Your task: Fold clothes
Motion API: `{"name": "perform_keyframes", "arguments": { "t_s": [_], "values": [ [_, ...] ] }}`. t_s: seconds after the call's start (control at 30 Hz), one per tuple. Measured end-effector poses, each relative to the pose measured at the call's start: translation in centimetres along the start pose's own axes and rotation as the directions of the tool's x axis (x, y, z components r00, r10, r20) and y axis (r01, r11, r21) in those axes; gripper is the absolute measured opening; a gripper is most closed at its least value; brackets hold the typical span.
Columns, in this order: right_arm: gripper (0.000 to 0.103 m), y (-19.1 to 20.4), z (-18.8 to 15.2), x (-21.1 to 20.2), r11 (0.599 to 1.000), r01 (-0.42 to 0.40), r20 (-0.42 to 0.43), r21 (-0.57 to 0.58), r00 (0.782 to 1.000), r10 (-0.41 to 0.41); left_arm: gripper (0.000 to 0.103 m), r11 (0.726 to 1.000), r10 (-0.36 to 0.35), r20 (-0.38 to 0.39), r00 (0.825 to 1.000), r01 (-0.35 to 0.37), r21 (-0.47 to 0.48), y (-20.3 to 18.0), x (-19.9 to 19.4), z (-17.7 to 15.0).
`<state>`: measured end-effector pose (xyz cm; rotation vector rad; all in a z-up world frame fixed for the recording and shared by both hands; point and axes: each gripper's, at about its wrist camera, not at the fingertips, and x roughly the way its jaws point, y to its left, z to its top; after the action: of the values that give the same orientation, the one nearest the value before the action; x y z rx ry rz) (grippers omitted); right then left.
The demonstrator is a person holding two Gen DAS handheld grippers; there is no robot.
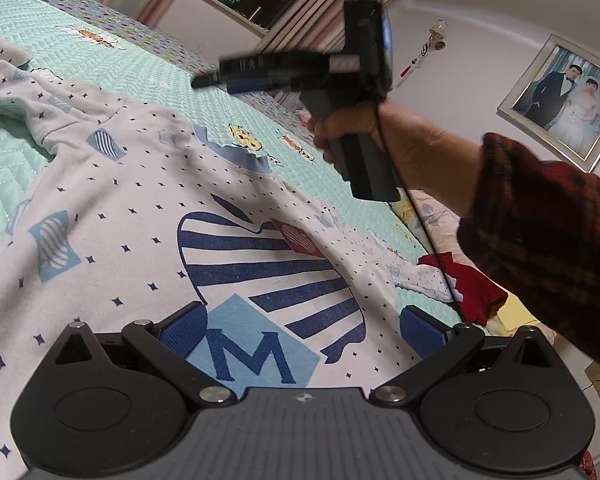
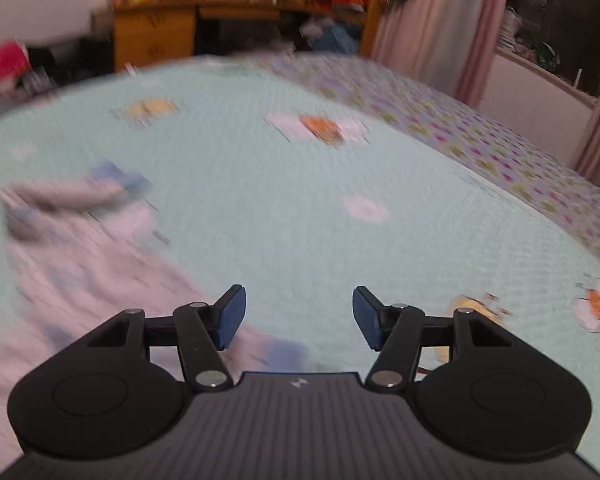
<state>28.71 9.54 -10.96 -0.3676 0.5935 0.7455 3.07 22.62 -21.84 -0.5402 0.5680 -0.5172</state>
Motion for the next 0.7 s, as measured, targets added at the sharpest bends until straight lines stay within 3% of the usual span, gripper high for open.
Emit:
{"name": "perform_keyframes", "arguments": {
  "t_s": [0.1,0.2,0.27,0.37,0.53,0.6,0.7],
  "values": [
    [0.061,1.2,0.5,0.1,0.998,-0.012,-0.017,0.059,1.000,0.013,0.102,1.000,0.010,-0.004,1.000,-0.010,0.004,-0.2,0.0,0.0],
    [0.059,1.6,0.0,1.8,0.949,-0.217,-0.087,0.231,0.966,0.242,0.102,1.000,0.017,-0.009,1.000,-0.017,0.008,-0.3,0.0,0.0],
    [0.059,2.6,-0.6,3.5,0.922,-0.264,-0.149,0.283,0.938,0.314,0.102,1.000,0.019,-0.011,1.000,-0.019,0.010,-0.3,0.0,0.0],
    [0.059,3.4,-1.2,6.4,0.929,-0.232,-0.184,0.289,0.939,0.292,0.102,1.000,0.024,-0.014,1.000,-0.024,0.013,-0.4,0.0,0.0],
    [0.052,4.6,0.3,7.7,0.972,-0.175,-0.158,0.155,0.967,0.199,0.102,1.000,0.027,-0.016,1.000,-0.027,0.014,-0.5,0.0,0.0],
    [0.051,4.5,0.6,7.0,0.976,-0.166,-0.121,0.140,0.976,0.183,0.102,1.000,0.026,-0.016,1.000,-0.026,0.012,-0.5,0.0,0.0],
    [0.051,3.4,0.8,4.6,0.961,-0.162,-0.015,0.225,0.985,0.170,0.102,1.000,0.020,-0.012,1.000,-0.020,0.000,-0.4,0.0,0.1]
  ]
}}
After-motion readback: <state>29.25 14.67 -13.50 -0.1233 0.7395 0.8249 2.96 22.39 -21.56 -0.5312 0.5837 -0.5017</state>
